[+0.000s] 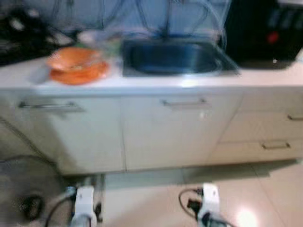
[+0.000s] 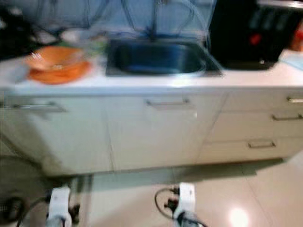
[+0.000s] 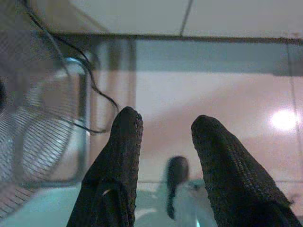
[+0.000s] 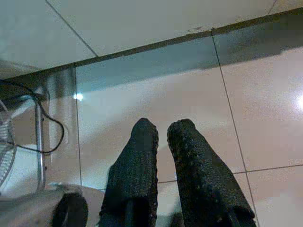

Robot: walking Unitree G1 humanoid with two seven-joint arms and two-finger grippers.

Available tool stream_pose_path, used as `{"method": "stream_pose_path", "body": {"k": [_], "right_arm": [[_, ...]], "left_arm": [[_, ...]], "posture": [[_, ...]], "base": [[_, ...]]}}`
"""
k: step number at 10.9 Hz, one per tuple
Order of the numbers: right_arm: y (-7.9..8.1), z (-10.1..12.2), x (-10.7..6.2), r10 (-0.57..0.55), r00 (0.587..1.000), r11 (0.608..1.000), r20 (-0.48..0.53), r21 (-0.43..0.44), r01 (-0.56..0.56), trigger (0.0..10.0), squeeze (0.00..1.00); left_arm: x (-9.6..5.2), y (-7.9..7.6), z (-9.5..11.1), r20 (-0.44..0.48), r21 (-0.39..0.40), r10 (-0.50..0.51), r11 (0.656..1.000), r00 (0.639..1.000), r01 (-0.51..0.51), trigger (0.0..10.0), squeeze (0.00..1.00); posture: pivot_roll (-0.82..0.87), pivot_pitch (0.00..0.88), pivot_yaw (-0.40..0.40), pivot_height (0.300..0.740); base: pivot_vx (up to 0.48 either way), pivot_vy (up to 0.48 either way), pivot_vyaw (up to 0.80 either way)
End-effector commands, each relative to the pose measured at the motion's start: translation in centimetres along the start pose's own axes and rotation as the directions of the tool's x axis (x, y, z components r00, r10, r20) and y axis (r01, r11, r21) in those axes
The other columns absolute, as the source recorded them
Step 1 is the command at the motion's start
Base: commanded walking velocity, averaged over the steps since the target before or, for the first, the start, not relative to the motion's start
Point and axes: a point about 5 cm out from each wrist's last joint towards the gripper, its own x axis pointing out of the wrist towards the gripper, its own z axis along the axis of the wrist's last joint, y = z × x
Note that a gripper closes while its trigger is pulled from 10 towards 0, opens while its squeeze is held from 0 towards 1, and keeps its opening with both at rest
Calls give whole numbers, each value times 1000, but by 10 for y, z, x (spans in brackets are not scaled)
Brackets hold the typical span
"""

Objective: Kitchen organization

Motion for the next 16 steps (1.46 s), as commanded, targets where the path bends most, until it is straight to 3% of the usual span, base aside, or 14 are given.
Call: {"method": "stream_pose_path", "body": {"k": [1,5,10,16], "right_arm": [[-10,-1,-3,-25,1000,1000,-3,-4,24,10000,0],[-8,-1,-2,-20,1000,1000,-5,-24,19,10000,0],[-7,-2,-2,-15,1000,999,-9,-31,14,10000,0],[-5,-1,-1,-11,1000,999,-5,-40,11,10000,0]], "left_arm": [[0,-9,-3,-7,3,-22,1000,1000,22,10000,0],[0,-12,-2,-3,9,-36,999,999,36,10000,0],[0,-13,-2,-1,13,-31,999,1000,31,10000,0],[0,-13,-1,0,23,-32,999,999,32,10000,0]], "posture": [[176,12,-20,740],[174,11,-17,740],[176,9,-18,740],[176,8,-18,740]], "base": [[0,0,0],[0,0,403],[0,0,0],[267,0,0]]}}
